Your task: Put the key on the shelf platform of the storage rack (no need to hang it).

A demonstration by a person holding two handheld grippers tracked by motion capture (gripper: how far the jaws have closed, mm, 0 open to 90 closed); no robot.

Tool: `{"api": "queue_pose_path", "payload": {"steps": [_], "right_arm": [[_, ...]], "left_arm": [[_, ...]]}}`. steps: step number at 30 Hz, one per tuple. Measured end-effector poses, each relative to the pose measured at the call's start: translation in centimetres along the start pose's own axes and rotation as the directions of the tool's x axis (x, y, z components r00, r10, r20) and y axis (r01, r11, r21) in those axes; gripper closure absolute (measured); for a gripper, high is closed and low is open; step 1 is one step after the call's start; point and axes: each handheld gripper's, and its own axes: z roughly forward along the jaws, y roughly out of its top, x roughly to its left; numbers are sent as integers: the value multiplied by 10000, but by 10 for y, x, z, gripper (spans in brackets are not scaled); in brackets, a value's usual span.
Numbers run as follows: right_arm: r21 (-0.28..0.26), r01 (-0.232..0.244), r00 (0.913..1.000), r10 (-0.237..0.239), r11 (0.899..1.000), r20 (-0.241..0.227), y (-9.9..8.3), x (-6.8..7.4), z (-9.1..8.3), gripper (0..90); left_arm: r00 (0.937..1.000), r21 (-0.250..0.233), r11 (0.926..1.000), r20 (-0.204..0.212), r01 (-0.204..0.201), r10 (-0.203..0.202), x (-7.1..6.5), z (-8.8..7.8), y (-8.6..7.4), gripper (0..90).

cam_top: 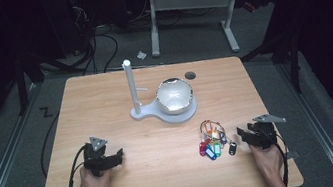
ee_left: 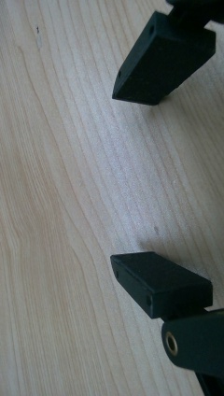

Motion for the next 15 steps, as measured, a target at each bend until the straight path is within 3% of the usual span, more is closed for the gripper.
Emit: {"api": "queue_pose_path", "payload": {"steps": [3,8,15], "right_arm": [[-146,-29,9998,26,9999,-215,0,2,-4,505],[-278,396,9987,-405,9988,-302,2,11,-10,513],[-173,366,9965,-378,9992,-743,5,24,-14,522]], "left_arm": [[10000,-1,10000,0,-8,8,0,0,0,178],[10000,0,10000,-4,-7,7,0,0,0,178],[10000,-1,10000,-5,-5,5,0,0,0,178]]}}
